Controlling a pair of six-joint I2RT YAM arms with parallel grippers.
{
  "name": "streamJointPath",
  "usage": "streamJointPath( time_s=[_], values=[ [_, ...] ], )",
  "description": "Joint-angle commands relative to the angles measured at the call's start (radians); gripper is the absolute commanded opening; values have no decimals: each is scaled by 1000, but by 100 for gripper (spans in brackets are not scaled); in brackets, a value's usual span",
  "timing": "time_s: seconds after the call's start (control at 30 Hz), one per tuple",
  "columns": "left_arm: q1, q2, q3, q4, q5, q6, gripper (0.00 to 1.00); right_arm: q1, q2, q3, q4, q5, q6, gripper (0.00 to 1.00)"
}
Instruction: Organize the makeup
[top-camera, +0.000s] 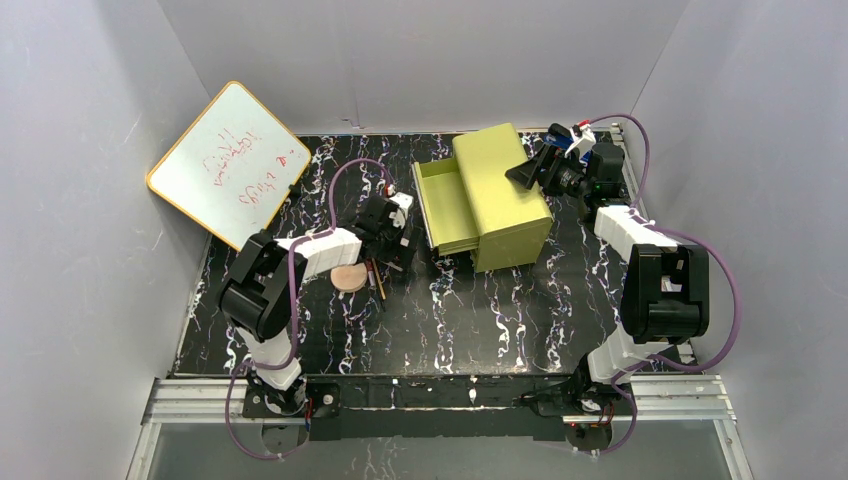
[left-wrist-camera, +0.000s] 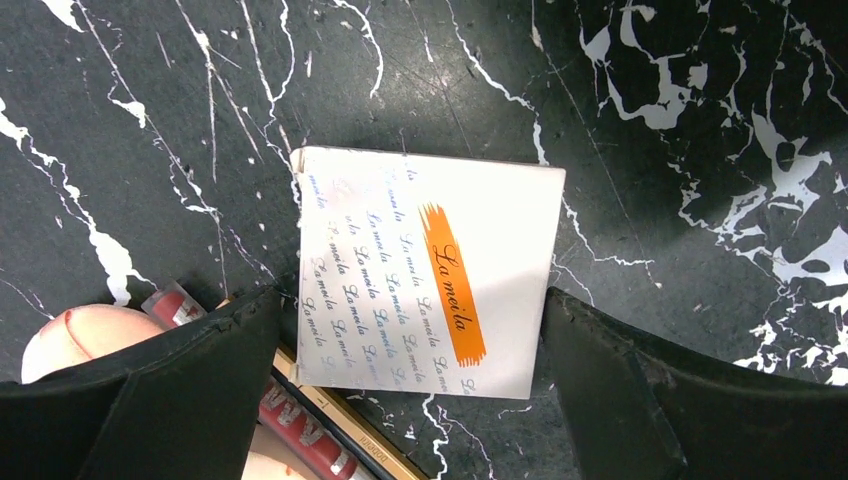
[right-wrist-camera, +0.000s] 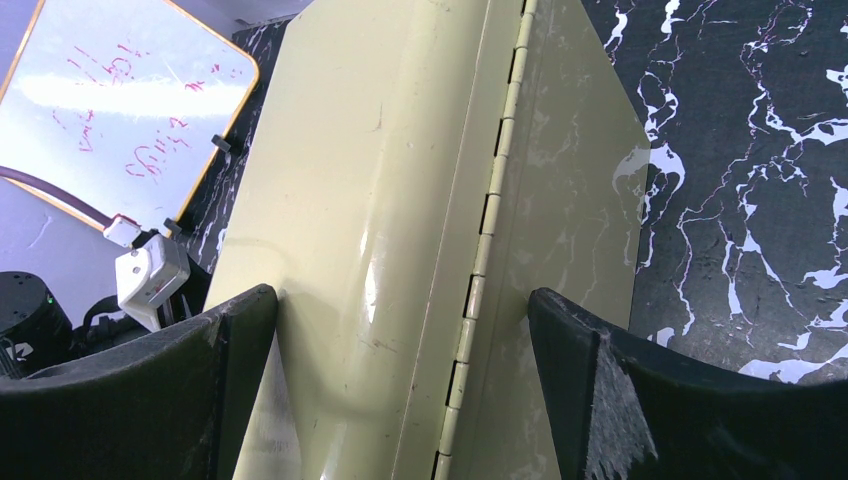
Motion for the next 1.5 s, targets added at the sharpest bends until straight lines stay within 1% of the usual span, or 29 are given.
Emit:
streamJointPath(
  time_s=[0.0,0.1,0.13,0.3,0.33,0.37,0.4,0.43,0.63,0.73,0.97,1.1,1.17,1.2,1.27,1.33,1.4,1.47],
  values=[
    [-7,-3,-52,-33,5,-50,98,-7,40,-68,-195,16,-92,100],
    [-10,5,-52,-35,-4,-45,98,-6,38,-69,-196,19,-95,100],
    [-11,6,-51,-35,-6,-44,95,-7,38,-69,-196,18,-93,100],
    [-9,30,-23,-59,14,-36,54,-6,38,-69,-198,18,-92,100],
    [-9,35,-18,-61,17,-36,43,-6,39,-69,-198,18,-92,100],
    [-9,35,-12,-64,17,-36,30,-7,37,-69,-199,18,-92,100],
    [-8,38,-8,-68,15,-37,11,-6,36,-69,-201,19,-93,100],
    [-7,36,2,-76,4,-39,0,-6,34,-69,-203,20,-95,100],
    [29,-38,70,-141,-65,11,0,-7,32,-72,-206,21,-97,100],
    [47,-96,154,-195,-107,55,0,-7,36,-70,-205,20,-96,100],
    [74,-172,360,-319,-124,139,0,-7,36,-67,-209,22,-98,100],
    [74,-179,463,-367,-54,123,0,-7,38,-68,-207,21,-97,100],
    [74,-161,517,-390,1,94,0,-7,38,-69,-207,21,-97,100],
    [72,-144,547,-405,26,53,0,-6,38,-69,-206,21,-97,100],
    [60,-109,607,-434,85,49,0,-7,36,-68,-207,21,-97,100],
    [38,-86,639,-434,118,77,0,-6,34,-70,-208,21,-97,100],
    [17,-62,658,-430,145,156,0,-6,32,-69,-209,21,-98,100],
    [10,-39,669,-422,213,237,0,-6,30,-69,-210,21,-98,100]
  ],
)
